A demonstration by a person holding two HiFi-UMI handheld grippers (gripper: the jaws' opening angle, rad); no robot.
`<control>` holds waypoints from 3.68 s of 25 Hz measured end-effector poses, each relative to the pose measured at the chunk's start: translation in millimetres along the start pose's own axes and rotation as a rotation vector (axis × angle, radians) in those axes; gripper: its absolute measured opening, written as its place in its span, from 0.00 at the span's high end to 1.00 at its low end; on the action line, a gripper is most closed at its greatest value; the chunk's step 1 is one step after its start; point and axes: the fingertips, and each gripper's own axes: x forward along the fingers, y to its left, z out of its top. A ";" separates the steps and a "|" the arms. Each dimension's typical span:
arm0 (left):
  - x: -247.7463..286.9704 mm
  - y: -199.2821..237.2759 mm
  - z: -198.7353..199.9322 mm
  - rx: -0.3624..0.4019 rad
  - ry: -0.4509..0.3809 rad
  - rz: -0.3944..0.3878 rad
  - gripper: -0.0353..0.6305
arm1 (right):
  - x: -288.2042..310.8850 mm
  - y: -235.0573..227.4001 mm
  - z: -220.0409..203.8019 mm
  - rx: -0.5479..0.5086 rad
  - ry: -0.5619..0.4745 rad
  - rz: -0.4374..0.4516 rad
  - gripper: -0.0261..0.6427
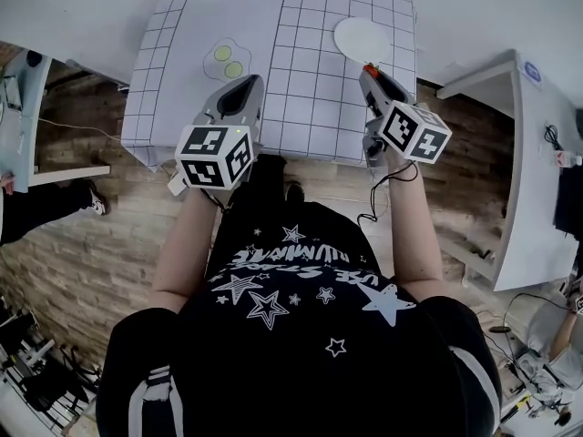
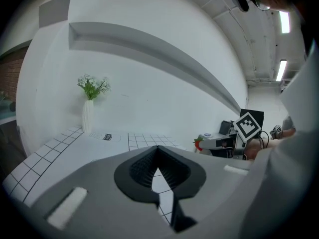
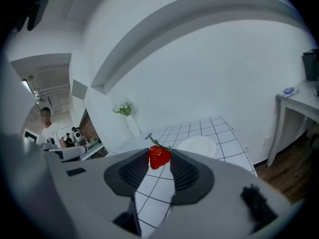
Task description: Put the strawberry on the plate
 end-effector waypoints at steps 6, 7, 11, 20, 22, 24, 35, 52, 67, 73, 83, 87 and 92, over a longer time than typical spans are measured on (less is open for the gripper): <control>44.3 24.3 12.4 -0.012 0.013 -0.034 0.93 | 32.5 -25.3 2.9 0.011 0.039 -0.064 0.75; 52.3 29.3 13.9 -0.012 0.019 -0.038 0.93 | 39.8 -31.5 3.4 0.012 0.046 -0.079 0.75; 81.9 44.8 15.9 -0.016 0.048 -0.063 0.93 | 64.6 -57.5 2.5 -0.013 0.089 -0.152 0.75; 134.7 75.9 9.5 -0.050 0.112 -0.102 0.93 | 116.7 -95.5 -8.1 -0.015 0.184 -0.228 0.75; 142.1 80.5 4.8 -0.060 0.128 -0.111 0.93 | 125.6 -100.8 -12.7 -0.025 0.212 -0.241 0.75; 147.9 84.1 -0.7 -0.073 0.144 -0.119 0.93 | 132.5 -106.0 -17.7 -0.039 0.238 -0.256 0.75; 167.3 91.7 -14.8 -0.057 0.187 -0.151 0.93 | 156.5 -121.5 -38.5 -0.120 0.358 -0.294 0.75; 151.9 94.8 -17.3 -0.057 0.180 -0.120 0.93 | 156.1 -120.4 -46.5 -0.130 0.383 -0.313 0.74; 104.4 60.2 1.5 -0.010 0.110 -0.088 0.93 | 111.5 -66.0 -29.2 -0.121 0.269 -0.191 0.74; 77.2 40.7 10.6 0.018 0.055 -0.069 0.93 | 89.6 -32.2 -16.7 -0.153 0.204 -0.109 0.78; 24.1 5.8 14.7 0.044 -0.014 -0.016 0.93 | 36.7 11.8 0.3 -0.195 0.101 0.006 0.91; 8.1 -11.4 11.6 0.050 -0.025 -0.018 0.93 | 20.7 21.1 -3.8 -0.177 0.084 0.044 0.93; -7.3 -15.8 8.6 0.066 -0.025 -0.015 0.93 | 15.1 30.5 -10.0 -0.170 0.081 0.067 0.94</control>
